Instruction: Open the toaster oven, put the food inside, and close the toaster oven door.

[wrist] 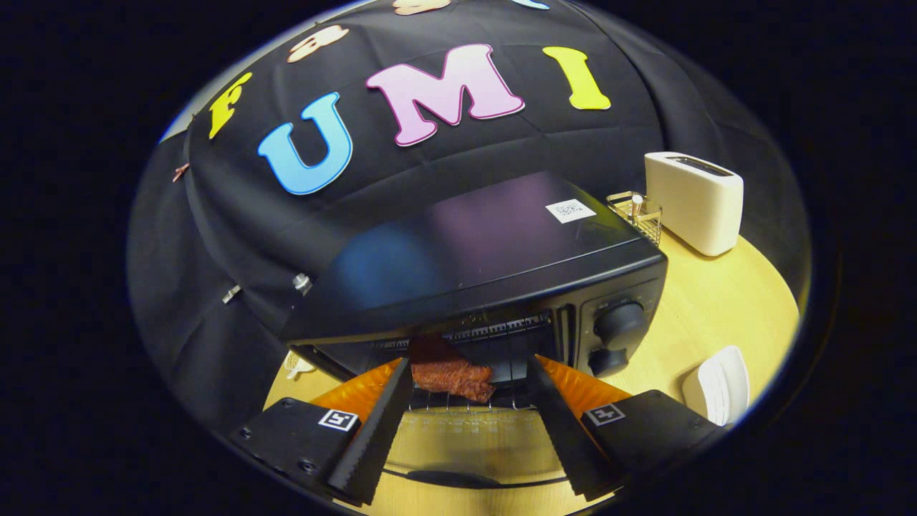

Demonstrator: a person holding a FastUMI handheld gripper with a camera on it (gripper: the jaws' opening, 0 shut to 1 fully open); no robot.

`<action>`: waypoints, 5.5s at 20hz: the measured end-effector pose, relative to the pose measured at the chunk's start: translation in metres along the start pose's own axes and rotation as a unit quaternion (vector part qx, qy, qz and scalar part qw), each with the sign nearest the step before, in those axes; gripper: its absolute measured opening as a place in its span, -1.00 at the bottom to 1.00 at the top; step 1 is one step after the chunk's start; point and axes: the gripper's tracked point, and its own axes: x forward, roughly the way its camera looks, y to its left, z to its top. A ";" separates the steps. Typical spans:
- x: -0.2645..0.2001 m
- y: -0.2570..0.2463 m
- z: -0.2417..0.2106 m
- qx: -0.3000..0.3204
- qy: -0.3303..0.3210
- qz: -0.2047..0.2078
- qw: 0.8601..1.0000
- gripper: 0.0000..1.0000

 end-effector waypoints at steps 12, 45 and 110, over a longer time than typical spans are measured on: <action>-0.079 0.035 -0.041 -0.030 0.032 0.042 0.998 0.96; -0.026 0.007 -0.196 -0.104 0.214 -0.132 0.962 0.99; -0.304 -0.070 0.214 -0.149 -0.314 -0.089 0.934 0.96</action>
